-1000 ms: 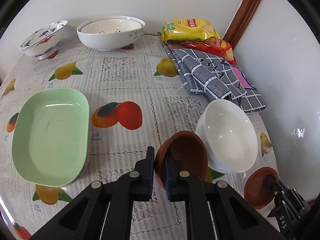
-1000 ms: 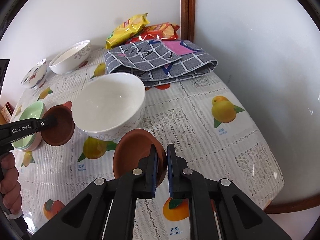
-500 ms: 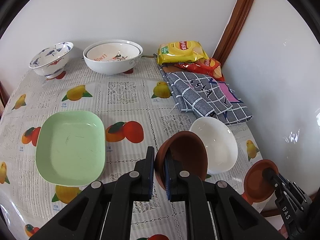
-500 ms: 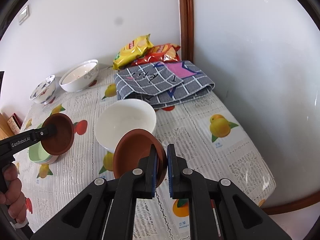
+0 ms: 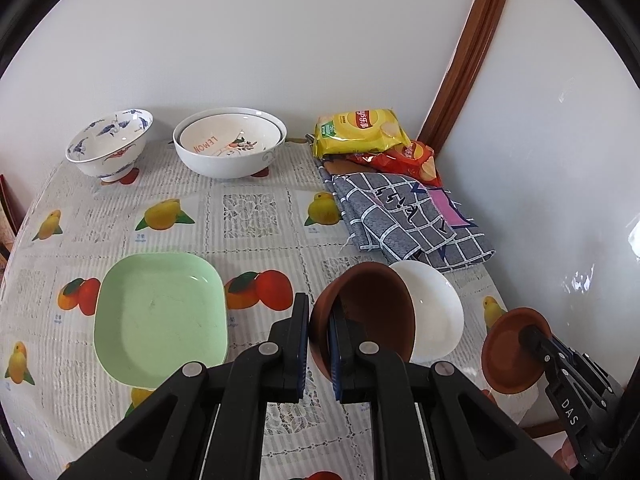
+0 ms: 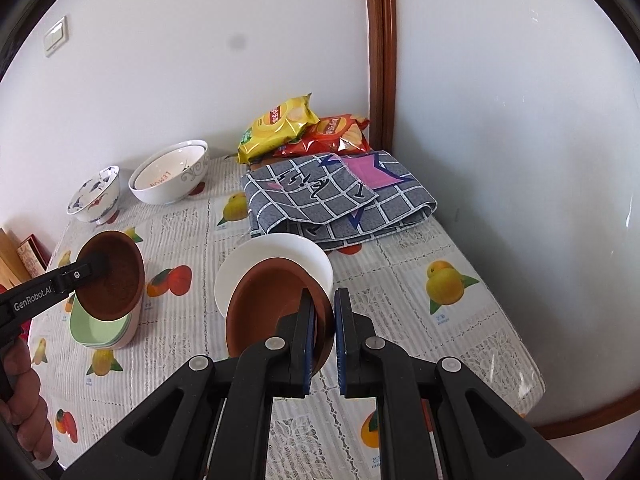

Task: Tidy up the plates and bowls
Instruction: 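Lift both brown saucers off the table with both grippers, then lower the right gripper's brown saucer into the white bowl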

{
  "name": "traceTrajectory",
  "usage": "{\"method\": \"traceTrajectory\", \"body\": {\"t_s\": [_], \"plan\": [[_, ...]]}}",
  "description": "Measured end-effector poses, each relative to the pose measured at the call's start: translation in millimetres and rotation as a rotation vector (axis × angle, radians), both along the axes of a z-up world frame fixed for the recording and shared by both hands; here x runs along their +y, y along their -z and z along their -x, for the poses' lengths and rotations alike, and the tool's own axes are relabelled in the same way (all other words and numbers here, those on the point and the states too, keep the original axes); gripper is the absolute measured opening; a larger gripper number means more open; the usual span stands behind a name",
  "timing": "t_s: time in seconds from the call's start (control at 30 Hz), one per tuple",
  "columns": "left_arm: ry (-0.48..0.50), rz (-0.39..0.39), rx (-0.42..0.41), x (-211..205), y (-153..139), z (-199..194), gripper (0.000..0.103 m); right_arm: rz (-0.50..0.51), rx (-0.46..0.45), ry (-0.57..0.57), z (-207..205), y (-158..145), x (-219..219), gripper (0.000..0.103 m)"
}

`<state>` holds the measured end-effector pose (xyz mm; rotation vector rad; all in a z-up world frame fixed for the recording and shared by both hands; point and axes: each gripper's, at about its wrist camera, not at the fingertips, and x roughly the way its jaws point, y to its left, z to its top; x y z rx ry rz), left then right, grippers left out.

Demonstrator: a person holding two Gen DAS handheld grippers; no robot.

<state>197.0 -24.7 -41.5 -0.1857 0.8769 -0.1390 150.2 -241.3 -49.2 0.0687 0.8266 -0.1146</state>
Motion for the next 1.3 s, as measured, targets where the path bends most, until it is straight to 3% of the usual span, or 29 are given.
{"method": "traceTrajectory", "body": {"t_s": [0.27,0.83,1.3], "plan": [[-0.022,0.001,0.023,11.1,12.5,-11.1,0.009,0.005,0.018,-0.008,-16.6,8.1,4.5,0.009],[-0.041,0.008,0.099,21.7,48.8,-40.7,0.009,-0.009,0.116,-0.009,-64.5,56.0,6.4,0.009],[-0.038,0.012,0.12,24.0,61.1,-58.2,0.009,-0.013,0.17,-0.031,-92.0,84.9,12.2,0.009]]}}
